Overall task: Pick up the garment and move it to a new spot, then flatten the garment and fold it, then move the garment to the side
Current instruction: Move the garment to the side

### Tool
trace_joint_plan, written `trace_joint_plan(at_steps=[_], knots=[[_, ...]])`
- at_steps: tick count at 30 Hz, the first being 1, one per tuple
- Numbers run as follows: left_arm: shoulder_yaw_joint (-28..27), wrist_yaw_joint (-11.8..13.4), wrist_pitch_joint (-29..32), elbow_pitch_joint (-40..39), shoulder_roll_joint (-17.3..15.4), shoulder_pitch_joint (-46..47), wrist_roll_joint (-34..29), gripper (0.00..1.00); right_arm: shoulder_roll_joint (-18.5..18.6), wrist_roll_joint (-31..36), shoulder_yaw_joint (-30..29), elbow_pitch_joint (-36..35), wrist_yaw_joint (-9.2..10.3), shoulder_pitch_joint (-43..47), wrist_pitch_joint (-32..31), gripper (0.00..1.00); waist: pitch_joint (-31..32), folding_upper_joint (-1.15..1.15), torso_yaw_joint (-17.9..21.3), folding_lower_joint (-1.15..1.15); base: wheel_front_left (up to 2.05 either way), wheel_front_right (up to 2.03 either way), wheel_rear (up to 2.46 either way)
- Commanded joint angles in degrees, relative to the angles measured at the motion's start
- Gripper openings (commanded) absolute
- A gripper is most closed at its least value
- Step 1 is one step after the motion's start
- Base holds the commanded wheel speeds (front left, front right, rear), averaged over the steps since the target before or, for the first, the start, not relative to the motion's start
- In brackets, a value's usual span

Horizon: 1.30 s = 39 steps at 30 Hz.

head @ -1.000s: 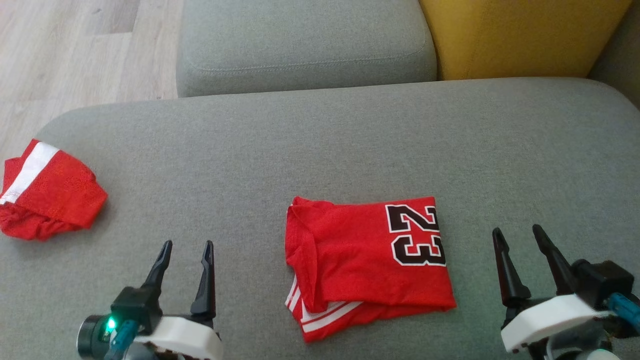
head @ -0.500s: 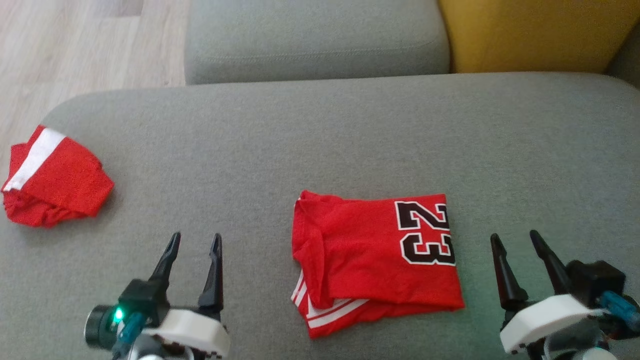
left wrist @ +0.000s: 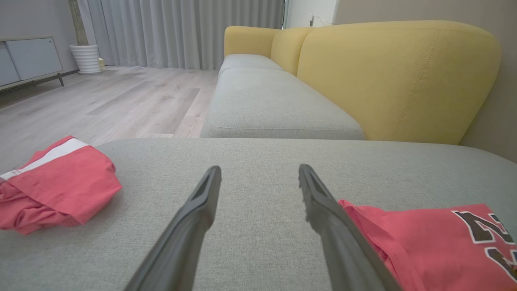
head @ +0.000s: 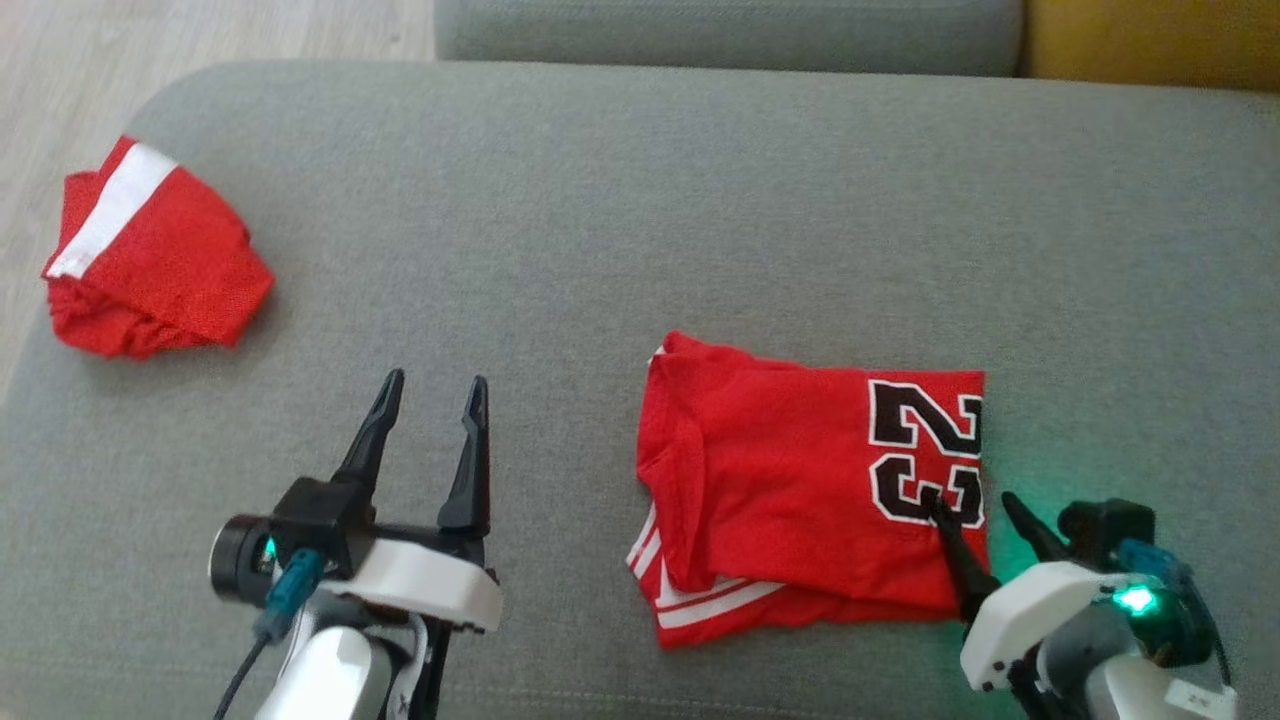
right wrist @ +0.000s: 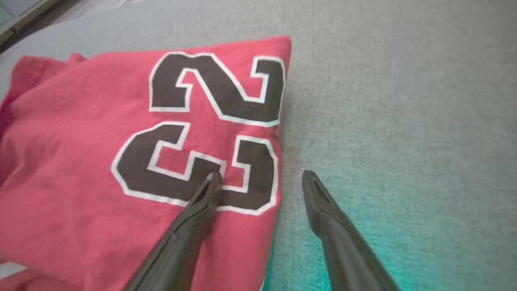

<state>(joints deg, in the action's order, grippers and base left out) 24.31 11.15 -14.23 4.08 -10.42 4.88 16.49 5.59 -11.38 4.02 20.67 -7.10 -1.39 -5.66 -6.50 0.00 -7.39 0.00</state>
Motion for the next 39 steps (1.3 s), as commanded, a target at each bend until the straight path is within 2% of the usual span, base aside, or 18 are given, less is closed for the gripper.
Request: trace_joint_plan(at_steps=[1, 2, 3, 4, 8, 13, 26, 34, 39], knots=[[-2.0, -0.1, -0.7, -1.6, -0.1, 3.4, -0.9, 1.00, 0.9, -0.4, 1.7, -0.4, -0.39, -2.8, -0.4, 1.00, -0.9, 0.00, -0.8, 0.00, 0.00, 0.00, 0.00], [-2.1, -0.1, -0.7, -1.7, 0.2, 3.6, -1.1, 1.00, 0.8, -1.0, 2.1, 0.3, -0.39, -3.2, -0.5, 0.53, -1.1, 0.00, -1.0, 0.00, 0.00, 0.00, 0.00], [-2.3, -0.2, -0.7, -1.8, 0.5, 3.8, -1.2, 1.00, 0.9, -1.5, 2.4, 0.8, -0.39, -3.6, -0.3, 0.40, -1.2, 0.00, -1.1, 0.00, 0.00, 0.00, 0.00], [-2.4, -0.3, -0.7, -1.9, 0.7, 3.9, -1.4, 1.00, 1.2, -1.8, 2.7, 1.4, -0.39, -4.0, -0.5, 0.00, -1.4, 0.00, -1.1, 0.00, 0.00, 0.00, 0.00], [-3.3, -0.6, -0.7, -2.4, 1.4, 4.0, -2.1, 1.00, 2.1, -2.5, 3.8, 2.5, -0.39, -5.3, -0.4, 0.00, -1.7, 0.00, -0.8, 0.00, 0.00, 0.00, 0.00], [-4.5, -1.1, -0.8, -2.9, 1.9, 3.5, -2.9, 1.00, 3.2, -1.9, 5.2, 1.4, -0.39, -6.9, 0.5, 0.00, -2.0, 0.00, 1.4, 0.00, 0.00, 0.00, 0.00], [-5.6, -2.8, -0.8, -4.1, 2.9, 5.8, -5.0, 1.00, 7.0, -0.6, 4.2, -0.1, -0.39, -14.8, 1.1, 0.00, -6.3, 0.00, 11.3, 0.00, 0.00, 0.00, 0.00], [-4.8, -4.8, -0.8, -3.9, 2.8, 9.6, -6.6, 1.00, 11.3, -0.8, -1.8, 4.2, -0.39, -24.0, 1.7, 0.00, -11.1, 0.00, 17.9, 0.00, 0.00, 0.00, 0.00], [-3.9, -5.8, -0.8, -3.6, 2.6, 12.6, -7.6, 1.00, 13.9, -0.9, -5.9, 8.6, -0.39, -29.5, 2.7, 0.00, -14.8, 0.00, 20.1, 0.00, 0.00, 0.00, 0.00]])
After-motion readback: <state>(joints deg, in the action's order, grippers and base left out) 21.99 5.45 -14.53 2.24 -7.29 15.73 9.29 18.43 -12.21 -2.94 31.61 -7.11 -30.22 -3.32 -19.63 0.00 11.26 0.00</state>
